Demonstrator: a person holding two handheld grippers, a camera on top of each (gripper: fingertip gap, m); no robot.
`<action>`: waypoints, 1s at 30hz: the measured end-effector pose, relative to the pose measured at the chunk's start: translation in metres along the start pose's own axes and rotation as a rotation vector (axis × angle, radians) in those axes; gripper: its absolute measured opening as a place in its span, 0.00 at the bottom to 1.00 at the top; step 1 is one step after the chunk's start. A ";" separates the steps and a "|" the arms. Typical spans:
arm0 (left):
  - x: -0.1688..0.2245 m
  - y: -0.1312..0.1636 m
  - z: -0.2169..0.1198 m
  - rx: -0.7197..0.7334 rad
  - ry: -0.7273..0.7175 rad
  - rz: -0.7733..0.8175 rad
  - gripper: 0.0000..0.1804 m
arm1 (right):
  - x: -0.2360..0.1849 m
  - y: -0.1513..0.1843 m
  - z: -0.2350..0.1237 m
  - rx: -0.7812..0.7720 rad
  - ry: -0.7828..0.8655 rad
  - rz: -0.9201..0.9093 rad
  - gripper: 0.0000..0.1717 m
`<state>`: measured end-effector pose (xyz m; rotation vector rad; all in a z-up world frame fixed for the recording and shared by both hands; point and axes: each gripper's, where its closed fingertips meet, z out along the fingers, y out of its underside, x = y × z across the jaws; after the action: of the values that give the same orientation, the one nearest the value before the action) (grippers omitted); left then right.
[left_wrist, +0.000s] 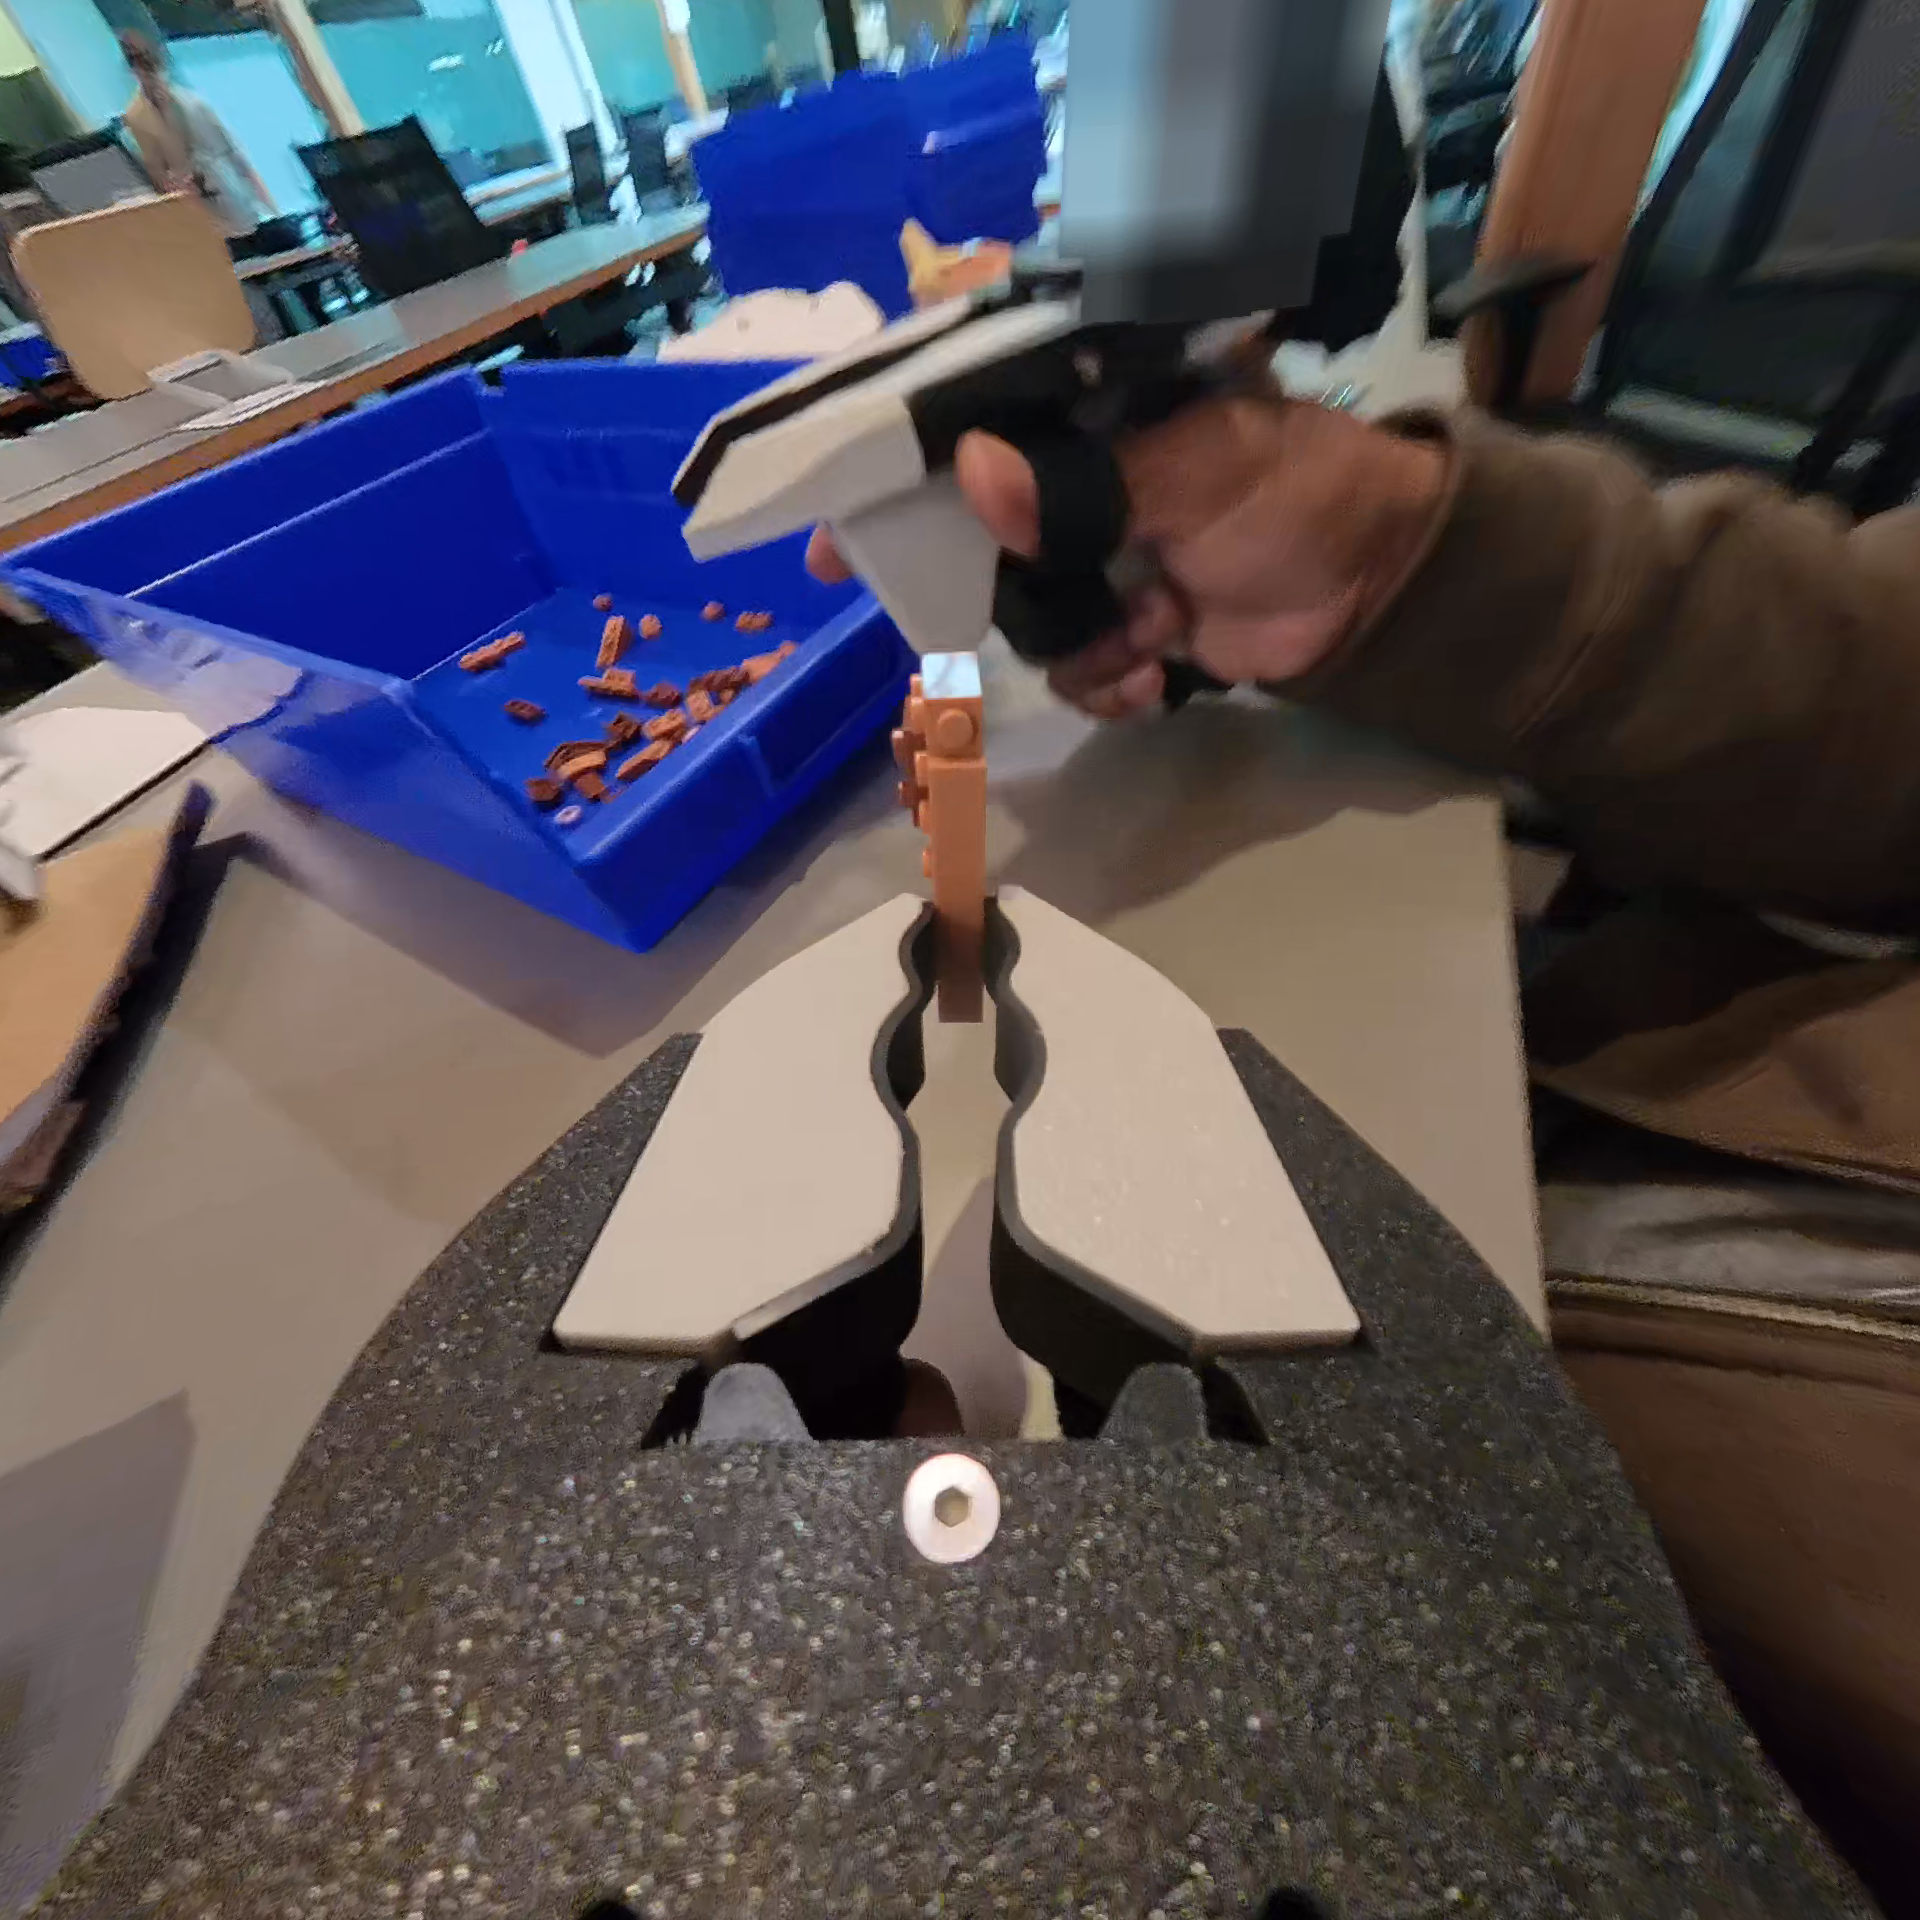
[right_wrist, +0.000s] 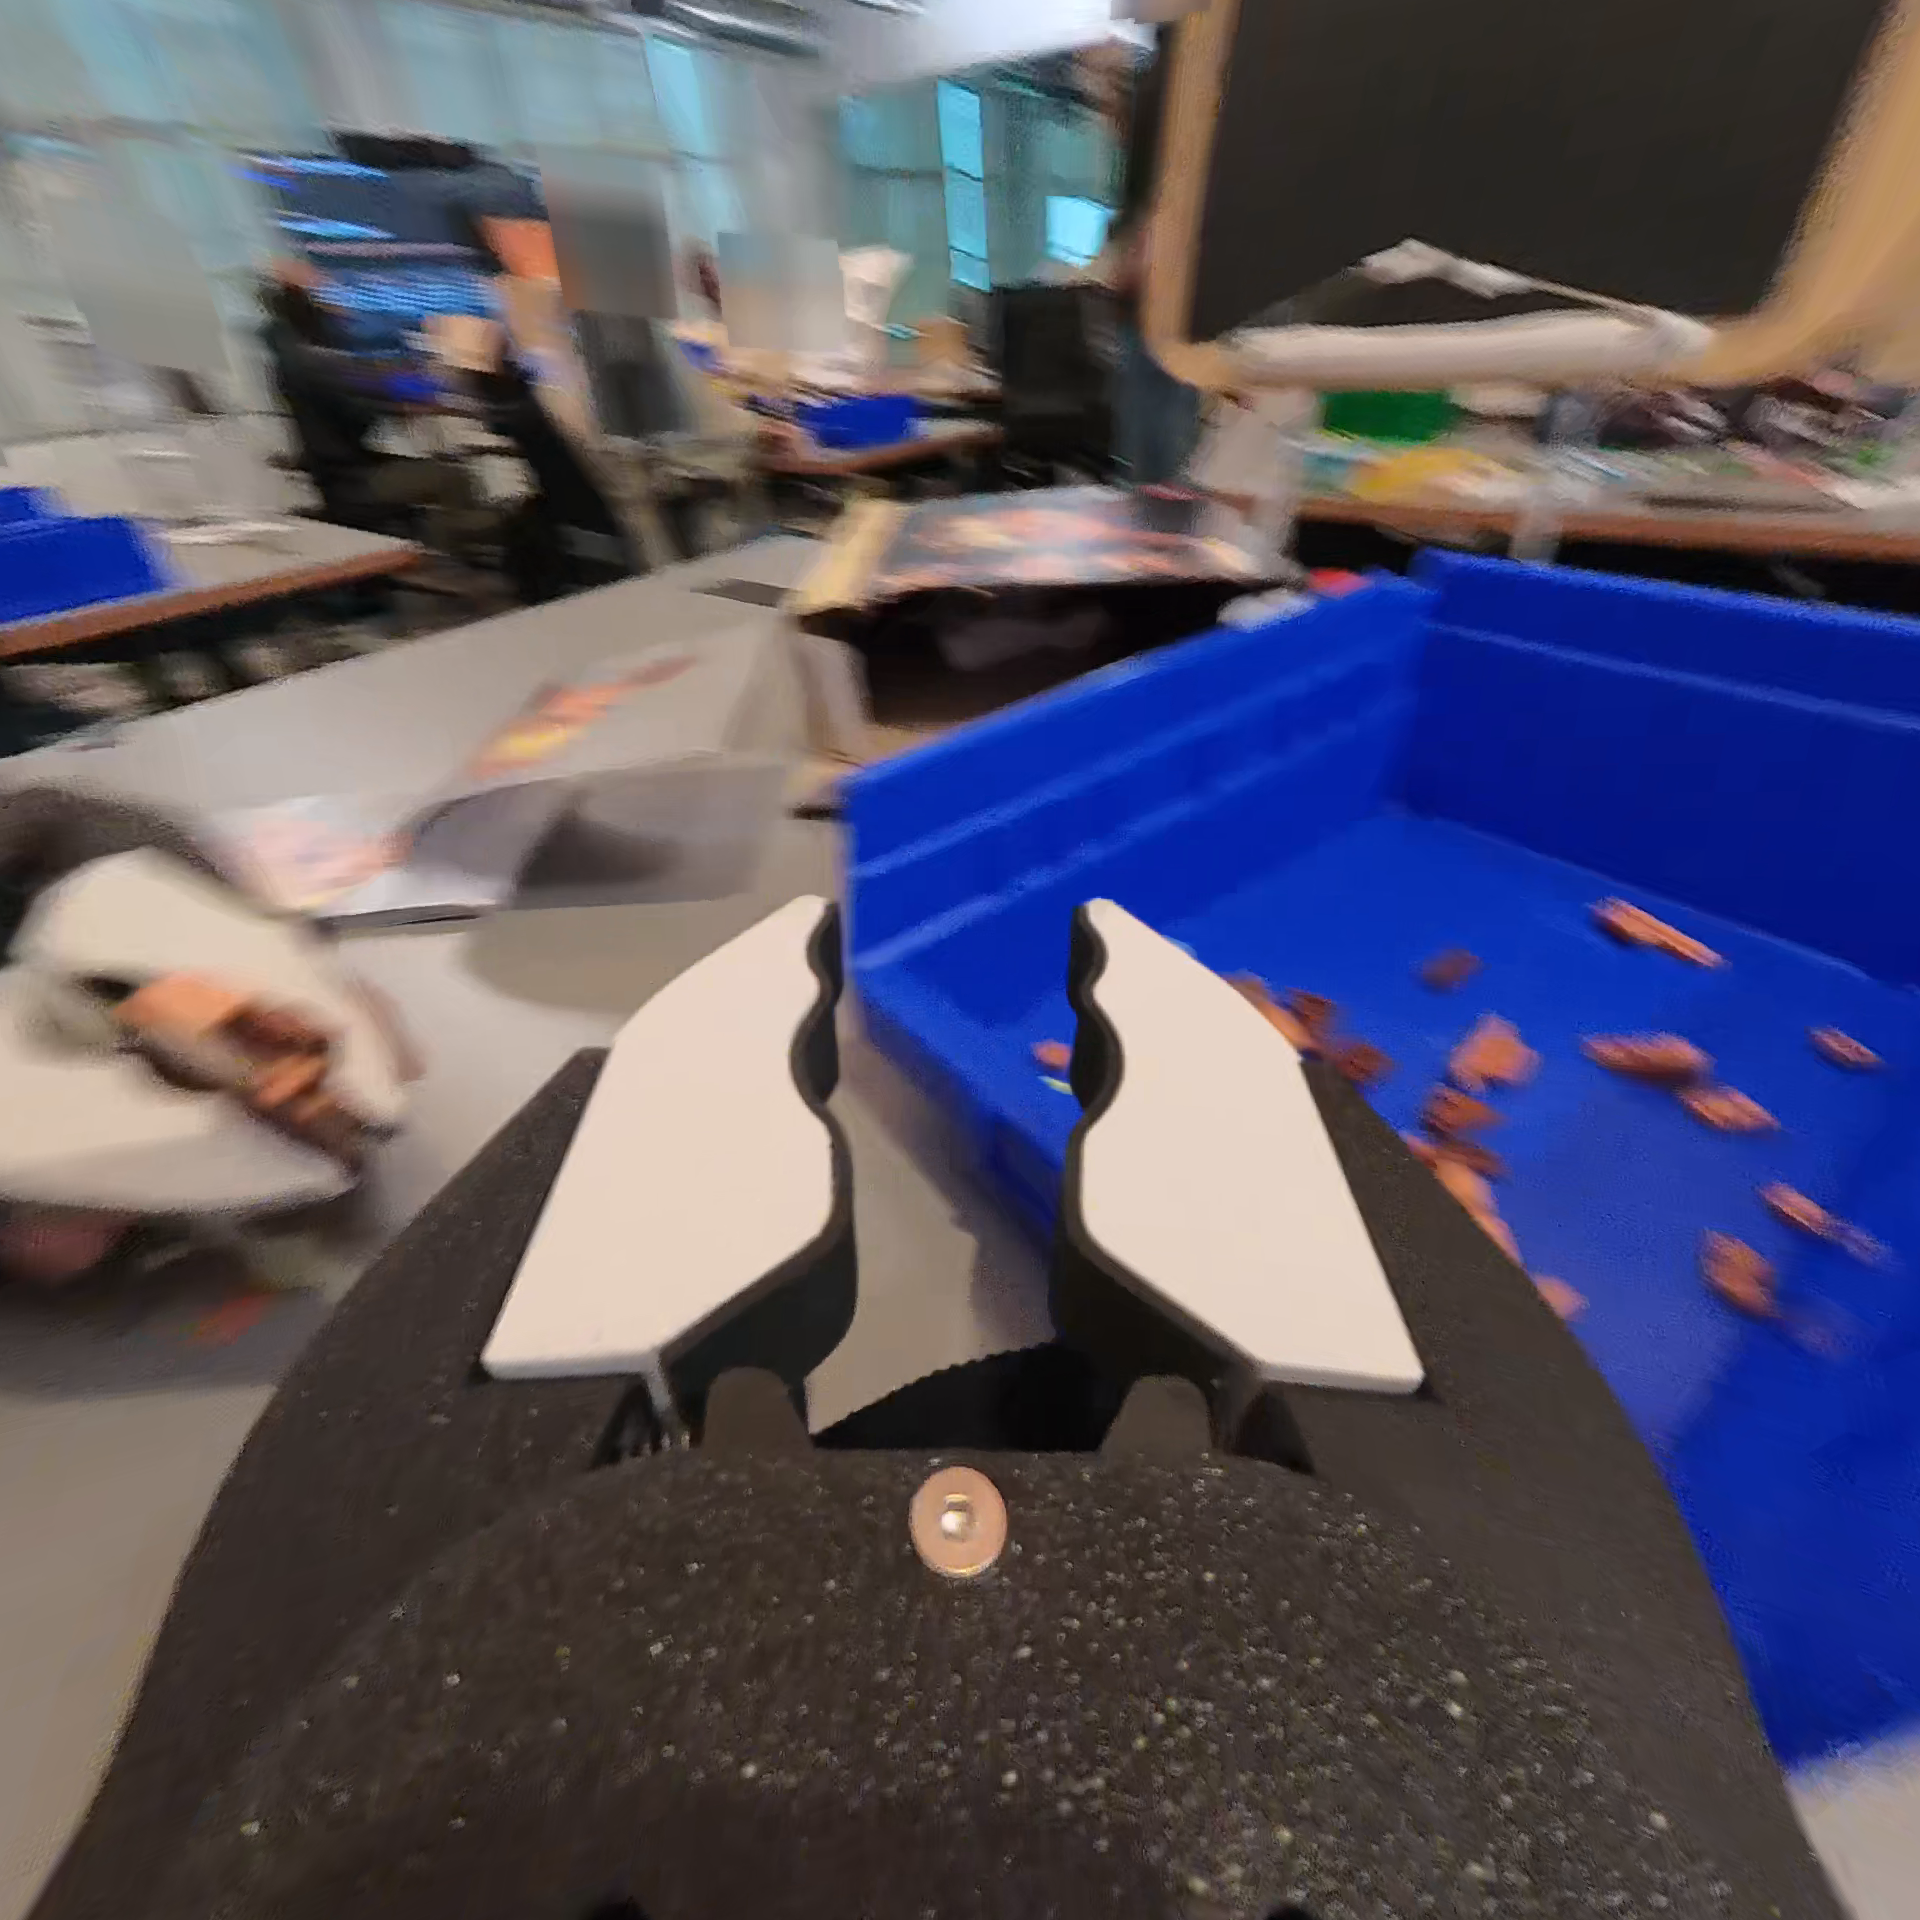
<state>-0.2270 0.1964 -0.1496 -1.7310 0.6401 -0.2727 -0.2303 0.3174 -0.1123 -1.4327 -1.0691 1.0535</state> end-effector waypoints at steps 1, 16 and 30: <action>0.003 -0.006 -0.003 0.043 0.037 -0.037 0.04 | -0.023 -0.004 -0.002 0.036 -0.124 -0.015 0.22; 0.034 -0.037 -0.024 0.259 0.377 -0.221 0.04 | -0.135 -0.023 -0.047 0.153 -0.833 0.104 0.12; 0.036 -0.031 -0.022 0.218 0.367 -0.199 0.05 | -0.142 -0.011 -0.044 0.053 -0.919 0.180 0.01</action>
<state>-0.2001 0.1632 -0.1195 -1.5454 0.6730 -0.7855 -0.2200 0.1707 -0.0872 -0.9945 -1.5327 1.9451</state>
